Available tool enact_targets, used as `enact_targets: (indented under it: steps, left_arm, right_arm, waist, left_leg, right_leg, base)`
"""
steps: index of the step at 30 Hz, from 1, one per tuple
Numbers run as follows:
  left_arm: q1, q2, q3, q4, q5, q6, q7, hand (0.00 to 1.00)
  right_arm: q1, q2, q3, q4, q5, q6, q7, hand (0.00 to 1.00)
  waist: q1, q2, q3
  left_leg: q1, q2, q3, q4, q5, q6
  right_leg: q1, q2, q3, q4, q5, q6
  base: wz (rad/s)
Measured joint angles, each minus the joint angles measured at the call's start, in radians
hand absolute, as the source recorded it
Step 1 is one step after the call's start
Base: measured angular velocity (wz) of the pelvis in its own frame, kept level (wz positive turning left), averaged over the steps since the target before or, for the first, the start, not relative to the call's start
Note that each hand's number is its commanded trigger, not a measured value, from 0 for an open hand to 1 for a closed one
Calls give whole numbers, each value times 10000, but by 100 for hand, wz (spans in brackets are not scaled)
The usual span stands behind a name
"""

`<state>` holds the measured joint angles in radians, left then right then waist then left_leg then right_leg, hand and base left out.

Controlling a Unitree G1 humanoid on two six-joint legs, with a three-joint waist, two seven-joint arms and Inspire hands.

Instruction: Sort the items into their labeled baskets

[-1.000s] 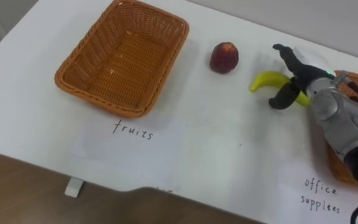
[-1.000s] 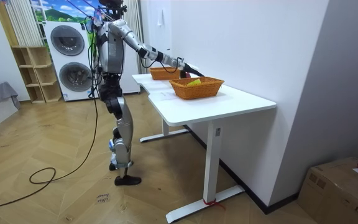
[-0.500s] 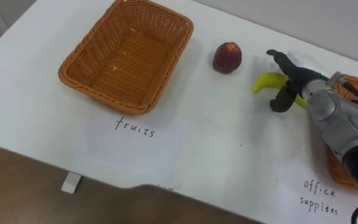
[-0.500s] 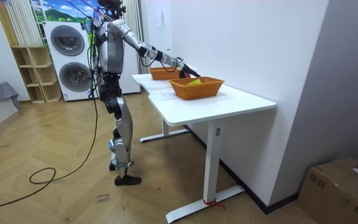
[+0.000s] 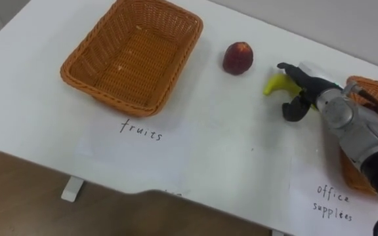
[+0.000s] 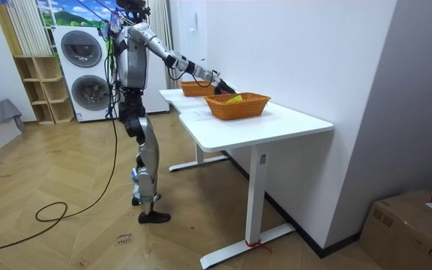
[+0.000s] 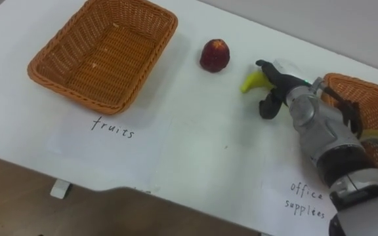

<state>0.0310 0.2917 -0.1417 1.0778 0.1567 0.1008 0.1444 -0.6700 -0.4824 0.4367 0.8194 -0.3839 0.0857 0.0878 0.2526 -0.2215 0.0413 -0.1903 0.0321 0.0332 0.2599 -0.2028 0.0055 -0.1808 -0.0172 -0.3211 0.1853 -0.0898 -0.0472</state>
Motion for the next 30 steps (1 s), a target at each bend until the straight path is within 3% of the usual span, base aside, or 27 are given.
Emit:
enact_targets:
  steps: [8, 11, 21, 30]
  left_arm:
    - [3, 0, 1, 2, -3, 3, -29, 0]
    - [-1, -4, 0, 2, -3, 3, -50, 0]
    - [-36, 0, 1, 1, 56, 2, -20, 0]
    - [-38, 3, 8, 7, 56, -35, -39, 0]
  right_arm:
    - [-1, -102, 107, -18, -8, 13, 264, 0]
    - [-3, -111, 107, -19, -8, 16, 287, 100]
    - [-117, -355, 80, -53, -11, 33, -241, 100]
    - [-154, -326, 136, -55, -8, 23, -426, 100]
  waist:
    - [40, 69, 36]
    - [67, 129, 32]
    - [314, 50, -47]
    - [340, -7, -35]
  left_leg:
    - [-247, 66, -13, 209, 15, -50]
    - [-261, 77, -22, 244, 18, -58]
    - [-240, 82, -40, 217, 31, -72]
    - [-226, 81, -89, 133, 30, -71]
  right_leg:
    - [-146, 33, -129, 12, 90, -95]
    - [-146, 40, -141, 16, 96, -106]
    - [-145, 54, -134, 12, 105, -120]
    - [-137, 50, -228, -3, 104, -119]
  base:
    - [0]
    - [0]
    - [0]
    - [0]
